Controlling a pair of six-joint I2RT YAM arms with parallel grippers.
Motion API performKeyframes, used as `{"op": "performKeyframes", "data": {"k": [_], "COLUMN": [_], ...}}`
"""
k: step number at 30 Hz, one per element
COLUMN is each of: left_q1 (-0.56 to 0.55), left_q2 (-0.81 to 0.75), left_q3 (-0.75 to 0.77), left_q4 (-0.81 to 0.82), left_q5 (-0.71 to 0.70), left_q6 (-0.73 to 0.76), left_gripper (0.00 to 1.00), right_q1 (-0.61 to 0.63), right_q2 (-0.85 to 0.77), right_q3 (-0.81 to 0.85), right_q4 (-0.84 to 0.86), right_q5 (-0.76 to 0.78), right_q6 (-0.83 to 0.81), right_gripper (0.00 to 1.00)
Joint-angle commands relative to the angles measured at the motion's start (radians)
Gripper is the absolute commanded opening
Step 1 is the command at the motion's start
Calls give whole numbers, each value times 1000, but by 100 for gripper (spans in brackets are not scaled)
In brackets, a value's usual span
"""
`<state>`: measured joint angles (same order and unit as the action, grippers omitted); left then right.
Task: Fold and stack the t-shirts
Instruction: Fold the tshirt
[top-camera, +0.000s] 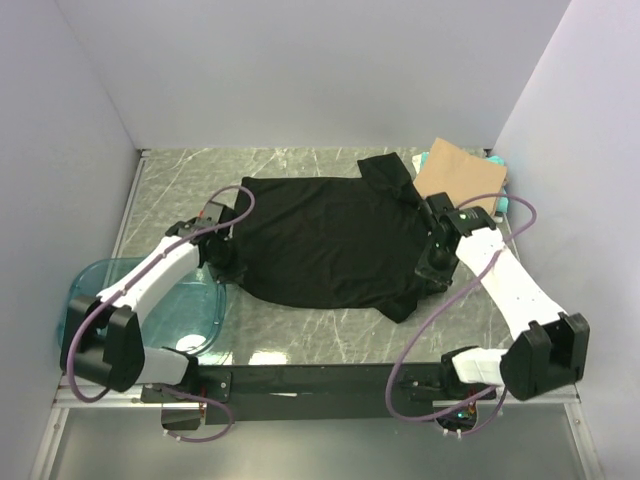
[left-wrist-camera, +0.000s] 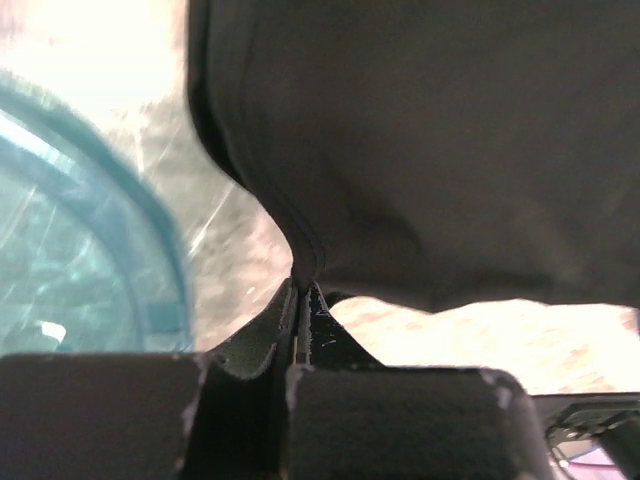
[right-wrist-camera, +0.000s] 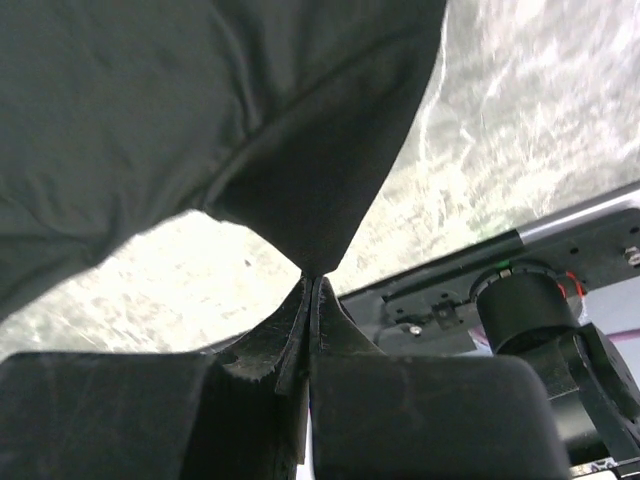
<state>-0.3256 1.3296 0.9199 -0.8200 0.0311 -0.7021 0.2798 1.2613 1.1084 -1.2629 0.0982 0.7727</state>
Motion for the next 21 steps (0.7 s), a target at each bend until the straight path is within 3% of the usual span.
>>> {"op": "performKeyframes", "data": {"k": [1,21], "left_q1": [13,183], "left_q2": [37,250], "left_q3": [74,252], "left_q4": [44,120], "left_q5": [24,102], "left_q6": [9,42], "left_gripper": [1,1], "right_q1": [-19,-108], "right_q2": [56,489], "right_q3": [80,556], "right_q4": [39,66], "right_q5": [41,86], "right_q6": [-10,-115], "right_gripper": [0,0]}}
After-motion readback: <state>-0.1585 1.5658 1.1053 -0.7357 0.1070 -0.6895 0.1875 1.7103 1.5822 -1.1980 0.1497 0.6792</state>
